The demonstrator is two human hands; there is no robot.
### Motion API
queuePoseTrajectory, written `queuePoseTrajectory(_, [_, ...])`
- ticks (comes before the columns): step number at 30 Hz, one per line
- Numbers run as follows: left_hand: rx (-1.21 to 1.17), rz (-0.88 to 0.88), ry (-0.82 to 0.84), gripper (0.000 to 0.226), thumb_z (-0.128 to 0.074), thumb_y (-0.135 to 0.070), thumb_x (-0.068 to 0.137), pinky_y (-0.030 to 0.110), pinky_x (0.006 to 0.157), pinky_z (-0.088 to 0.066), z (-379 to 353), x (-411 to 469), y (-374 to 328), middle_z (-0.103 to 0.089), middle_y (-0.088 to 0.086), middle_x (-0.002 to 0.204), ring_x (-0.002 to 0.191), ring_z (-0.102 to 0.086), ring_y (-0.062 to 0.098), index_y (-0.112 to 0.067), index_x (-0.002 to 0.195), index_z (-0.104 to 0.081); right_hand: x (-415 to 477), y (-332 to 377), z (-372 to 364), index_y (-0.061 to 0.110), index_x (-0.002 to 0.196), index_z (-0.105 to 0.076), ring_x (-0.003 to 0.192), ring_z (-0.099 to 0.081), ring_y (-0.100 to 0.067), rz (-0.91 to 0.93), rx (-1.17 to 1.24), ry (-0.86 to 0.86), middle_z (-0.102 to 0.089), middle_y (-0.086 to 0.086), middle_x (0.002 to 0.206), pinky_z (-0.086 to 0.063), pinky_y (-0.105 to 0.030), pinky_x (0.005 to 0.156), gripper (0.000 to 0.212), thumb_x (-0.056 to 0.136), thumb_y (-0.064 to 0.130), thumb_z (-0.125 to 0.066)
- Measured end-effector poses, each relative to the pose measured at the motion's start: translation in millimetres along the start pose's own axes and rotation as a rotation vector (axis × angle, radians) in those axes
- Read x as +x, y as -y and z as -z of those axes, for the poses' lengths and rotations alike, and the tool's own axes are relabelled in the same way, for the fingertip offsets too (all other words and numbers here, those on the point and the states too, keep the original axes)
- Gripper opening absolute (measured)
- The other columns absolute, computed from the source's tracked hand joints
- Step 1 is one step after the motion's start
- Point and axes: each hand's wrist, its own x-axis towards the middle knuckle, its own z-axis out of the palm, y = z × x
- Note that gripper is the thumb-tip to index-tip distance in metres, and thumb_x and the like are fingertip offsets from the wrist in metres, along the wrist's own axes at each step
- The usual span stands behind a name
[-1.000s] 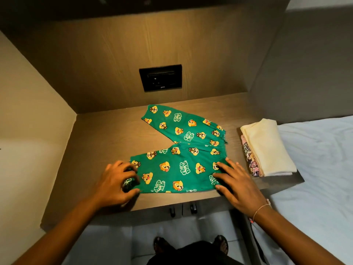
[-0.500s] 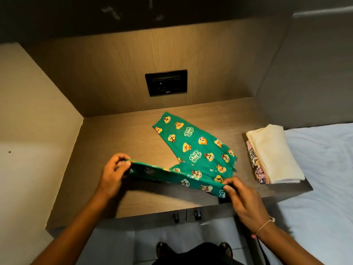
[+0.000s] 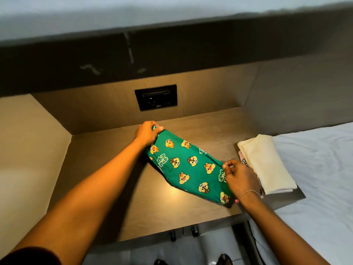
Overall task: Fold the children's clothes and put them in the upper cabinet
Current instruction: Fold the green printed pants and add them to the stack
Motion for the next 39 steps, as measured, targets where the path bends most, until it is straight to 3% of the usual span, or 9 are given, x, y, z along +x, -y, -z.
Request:
queuePoseTrajectory(3, [0.059, -0.011, 0.052, 0.019, -0.064, -0.040, 0.089, 0.035, 0.075, -0.052, -13.7, 12.0, -3.4, -0.072, 0.008, 0.097, 0.090, -0.067, 0.025, -0.021, 0.090, -0.064, -1.3, 3.9, 2.7, 0.029, 0.101, -0.062, 0.074, -0.062, -0.018, 0.001, -0.112, -0.032, -0.073, -0.001, 0.096, -0.046, -0.023, 0.056, 0.018, 0.092, 0.044, -0.055])
queuePoseTrajectory(7, [0.282, -0.171, -0.050, 0.051, -0.052, -0.049, 0.094, 0.047, 0.100, -0.042, -20.2, -4.0, -12.6, -0.056, 0.013, 0.131, 0.122, -0.048, 0.031, -0.015, 0.132, -0.050, -7.0, 6.6, 4.9, 0.028, 0.120, -0.056, 0.102, -0.063, -0.023, 0.158, -0.203, -0.152, -0.067, 0.000, 0.116, -0.054, -0.034, 0.078, 0.032, 0.091, 0.042, -0.057])
queuePoseTrajectory(10, [0.368, -0.202, -0.089, 0.070, -0.028, -0.064, 0.093, 0.052, 0.113, -0.024, -47.1, -65.2, -10.8, -0.042, 0.011, 0.149, 0.139, -0.031, 0.031, -0.018, 0.146, -0.035, -4.0, -2.8, 6.0, 0.030, 0.128, -0.052, 0.113, -0.055, -0.017, 0.373, -0.210, 0.011, -0.062, 0.005, 0.126, -0.050, -0.034, 0.091, 0.036, 0.094, 0.042, -0.052])
queuePoseTrajectory(13, [0.531, -0.201, 0.078, 0.085, -0.010, -0.075, 0.086, 0.051, 0.116, 0.003, -83.4, -138.2, 3.8, -0.015, 0.009, 0.161, 0.149, 0.000, 0.032, -0.023, 0.152, -0.017, -4.2, -16.0, 4.3, 0.033, 0.137, -0.047, 0.125, -0.044, -0.014, 0.489, -0.366, 0.228, -0.049, 0.008, 0.142, -0.042, -0.034, 0.103, 0.043, 0.095, 0.045, -0.046])
queuePoseTrajectory(18, [0.547, -0.183, 0.046, 0.078, -0.024, -0.073, 0.088, 0.049, 0.114, 0.018, -72.3, -143.6, 29.7, 0.017, 0.004, 0.161, 0.142, 0.032, 0.027, -0.034, 0.153, -0.003, -20.6, -18.6, -5.6, 0.034, 0.135, -0.050, 0.122, -0.044, -0.016, 0.602, -0.404, 0.273, -0.047, 0.006, 0.139, -0.040, -0.037, 0.100, 0.045, 0.094, 0.050, -0.041])
queuePoseTrajectory(23, [0.547, -0.232, 0.069, 0.074, -0.049, -0.057, 0.091, 0.049, 0.117, 0.010, -29.7, -133.2, 31.8, 0.000, 0.004, 0.163, 0.148, 0.013, 0.027, -0.030, 0.152, -0.017, -37.2, 3.6, -25.9, 0.034, 0.131, -0.053, 0.113, -0.045, -0.015, 0.713, -0.335, 0.312, -0.051, 0.006, 0.126, -0.040, -0.035, 0.093, 0.046, 0.092, 0.054, -0.040])
queuePoseTrajectory(27, [0.438, -0.513, 0.096, 0.055, -0.049, -0.056, 0.091, 0.055, 0.113, -0.026, -32.3, -193.9, 36.5, -0.041, 0.000, 0.151, 0.145, -0.024, 0.025, -0.028, 0.138, -0.049, -35.0, -5.8, -20.5, 0.034, 0.132, -0.052, 0.125, -0.042, -0.016, 0.857, -0.258, 0.280, -0.050, 0.007, 0.137, -0.040, -0.040, 0.099, 0.050, 0.089, 0.058, -0.042])
queuePoseTrajectory(32, [0.411, -0.545, 0.161, 0.066, -0.050, -0.069, 0.085, 0.042, 0.114, -0.019, -64.0, -262.5, 44.2, -0.043, -0.006, 0.149, 0.145, -0.021, 0.014, -0.030, 0.138, -0.049, -38.1, -33.8, -24.7, 0.034, 0.145, -0.034, 0.145, -0.020, -0.023, 1.021, -0.389, 0.462, -0.032, 0.004, 0.155, -0.007, -0.045, 0.118, 0.076, 0.082, 0.076, -0.039])
queuePoseTrajectory(39, [0.309, -0.554, -0.036, 0.027, -0.071, -0.028, 0.083, 0.047, 0.098, -0.046, -80.7, -289.8, 35.6, -0.067, -0.002, 0.121, 0.124, -0.054, 0.017, -0.021, 0.109, -0.067, -53.6, -52.4, -25.1, 0.027, 0.120, -0.061, 0.114, -0.052, -0.024, 1.155, -0.188, 0.305, -0.062, 0.003, 0.122, -0.046, -0.044, 0.096, 0.040, 0.080, 0.031, -0.064])
